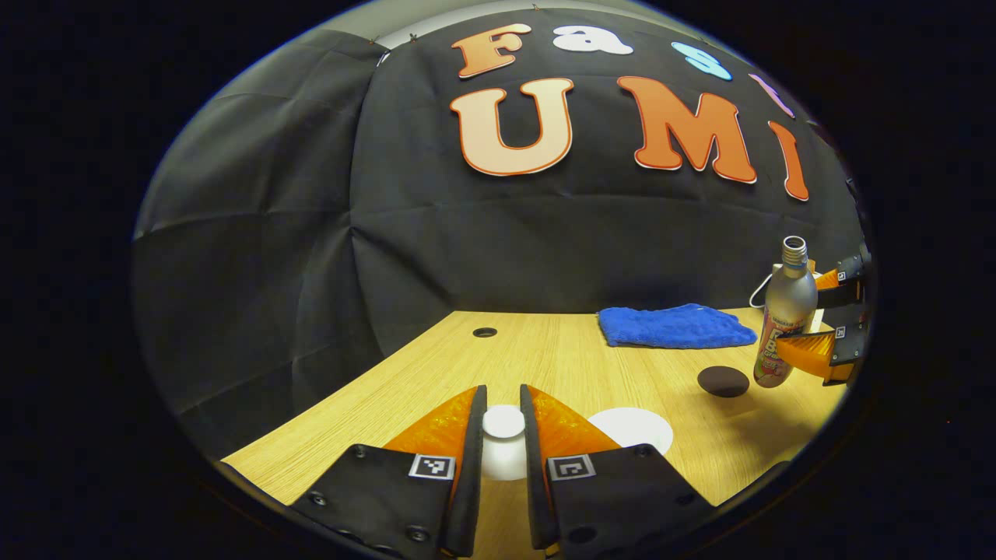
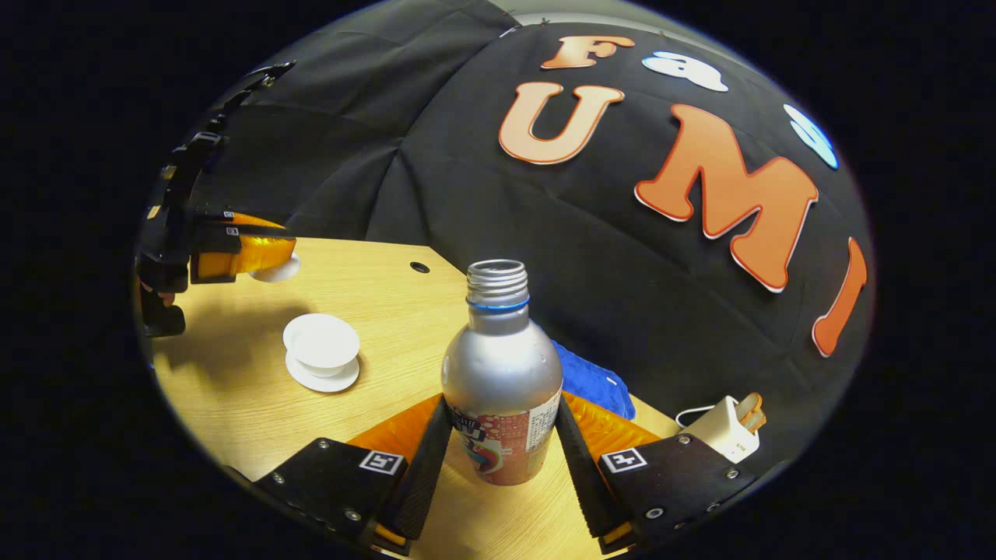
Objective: Open the teacup lid with one hand, grasp the water bottle and pour water into the teacup with the other hand; after pouring, place the water bottle on the coaster and then close the teacup lid.
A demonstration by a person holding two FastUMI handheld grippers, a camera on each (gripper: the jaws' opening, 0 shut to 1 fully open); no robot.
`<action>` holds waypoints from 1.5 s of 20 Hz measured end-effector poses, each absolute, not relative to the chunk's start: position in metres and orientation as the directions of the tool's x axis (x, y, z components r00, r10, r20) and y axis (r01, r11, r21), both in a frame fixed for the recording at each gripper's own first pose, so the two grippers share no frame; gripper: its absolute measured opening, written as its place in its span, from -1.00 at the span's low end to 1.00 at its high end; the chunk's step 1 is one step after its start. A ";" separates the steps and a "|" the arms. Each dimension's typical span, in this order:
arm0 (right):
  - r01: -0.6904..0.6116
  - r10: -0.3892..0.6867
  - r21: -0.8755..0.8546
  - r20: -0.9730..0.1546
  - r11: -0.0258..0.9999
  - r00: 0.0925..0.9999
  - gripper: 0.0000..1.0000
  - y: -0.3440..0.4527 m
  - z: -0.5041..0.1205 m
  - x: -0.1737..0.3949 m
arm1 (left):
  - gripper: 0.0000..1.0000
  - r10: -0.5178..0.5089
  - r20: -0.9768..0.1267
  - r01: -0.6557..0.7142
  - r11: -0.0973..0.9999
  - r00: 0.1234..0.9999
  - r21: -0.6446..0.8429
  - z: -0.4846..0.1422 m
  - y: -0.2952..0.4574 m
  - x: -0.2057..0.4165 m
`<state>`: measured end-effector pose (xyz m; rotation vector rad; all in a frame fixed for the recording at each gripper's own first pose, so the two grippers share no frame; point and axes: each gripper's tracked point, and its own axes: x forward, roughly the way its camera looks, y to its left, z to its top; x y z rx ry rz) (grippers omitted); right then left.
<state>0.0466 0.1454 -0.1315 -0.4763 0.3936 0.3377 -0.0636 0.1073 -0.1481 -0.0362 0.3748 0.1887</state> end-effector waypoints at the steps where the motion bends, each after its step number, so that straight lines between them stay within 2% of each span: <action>1: -0.408 0.223 -0.397 -0.434 0.822 0.873 0.55 0.150 -0.129 0.048 | -0.41 0.182 -0.368 -0.196 0.981 0.912 -0.002 -0.148 0.111 -0.066; 2: -0.415 0.224 -0.421 -0.431 0.806 0.874 0.54 0.153 -0.128 0.052 | -0.36 0.186 -0.368 -0.201 0.980 0.911 -0.002 -0.149 0.116 -0.068; 5: -0.434 0.223 -0.496 -0.429 0.752 0.875 0.54 0.161 -0.127 0.062 | -0.41 0.200 -0.375 -0.219 0.976 0.905 -0.007 -0.151 0.127 -0.073; 7: -0.447 0.225 -0.548 -0.425 0.708 0.877 0.54 0.168 -0.127 0.067 | -0.36 0.212 -0.372 -0.232 0.973 0.904 -0.011 -0.150 0.135 -0.077; 8: -0.451 0.226 -0.575 -0.421 0.682 0.878 0.54 0.172 -0.129 0.071 | -0.41 0.216 -0.375 -0.238 0.971 0.902 -0.015 -0.152 0.137 -0.080; 20: -0.416 0.226 -0.852 -0.358 0.319 0.906 0.54 0.213 -0.151 0.078 | -0.40 0.247 -0.397 -0.282 0.959 0.884 -0.031 -0.165 0.169 -0.095; 24: -0.355 0.233 -0.912 -0.306 0.209 0.923 0.54 0.222 -0.146 0.082 | -0.34 0.250 -0.400 -0.287 0.957 0.881 -0.033 -0.166 0.176 -0.098; 25: -0.338 0.240 -0.923 -0.291 0.186 0.926 0.53 0.222 -0.143 0.083 | -0.41 0.251 -0.402 -0.288 0.957 0.881 -0.036 -0.166 0.177 -0.099; 30: -0.243 0.260 -0.967 -0.216 0.076 0.941 0.54 0.225 -0.132 0.084 | -0.41 0.255 -0.408 -0.297 0.954 0.876 -0.041 -0.170 0.183 -0.104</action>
